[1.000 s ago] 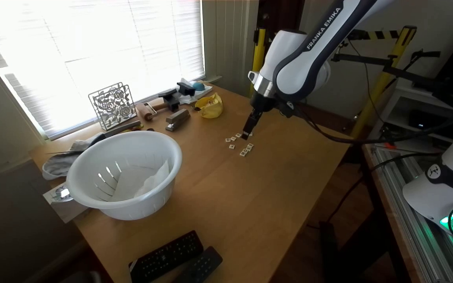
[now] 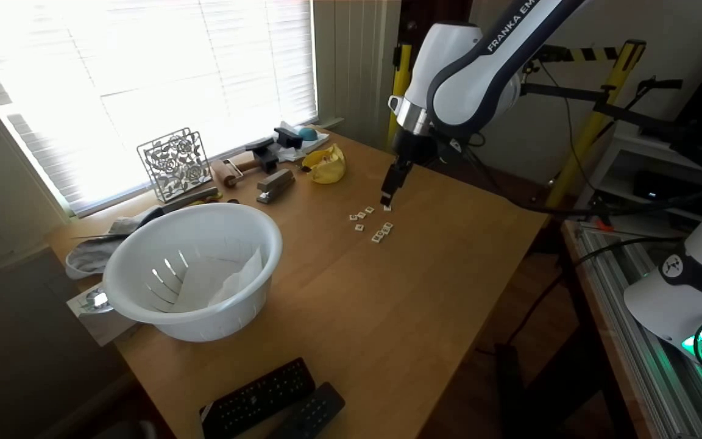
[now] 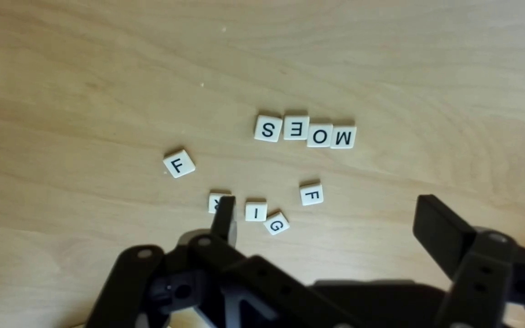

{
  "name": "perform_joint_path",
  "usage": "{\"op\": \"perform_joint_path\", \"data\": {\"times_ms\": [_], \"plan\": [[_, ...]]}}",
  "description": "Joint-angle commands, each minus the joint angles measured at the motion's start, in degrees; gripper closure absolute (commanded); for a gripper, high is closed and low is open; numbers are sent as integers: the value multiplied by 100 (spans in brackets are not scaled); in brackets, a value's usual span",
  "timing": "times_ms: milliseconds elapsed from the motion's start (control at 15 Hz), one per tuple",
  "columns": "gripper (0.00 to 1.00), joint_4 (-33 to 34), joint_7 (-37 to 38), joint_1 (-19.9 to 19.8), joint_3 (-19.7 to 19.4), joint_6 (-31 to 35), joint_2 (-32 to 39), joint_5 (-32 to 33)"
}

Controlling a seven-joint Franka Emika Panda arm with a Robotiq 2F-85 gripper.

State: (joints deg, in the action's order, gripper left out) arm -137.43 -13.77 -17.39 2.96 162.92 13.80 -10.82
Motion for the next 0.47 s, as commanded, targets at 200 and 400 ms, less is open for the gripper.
{"op": "perform_joint_path", "data": {"times_ms": [200, 400], "plan": [[0, 5, 99, 240, -199, -58, -27, -61], [0, 5, 103, 242, -203, -73, -34, -62]]}}
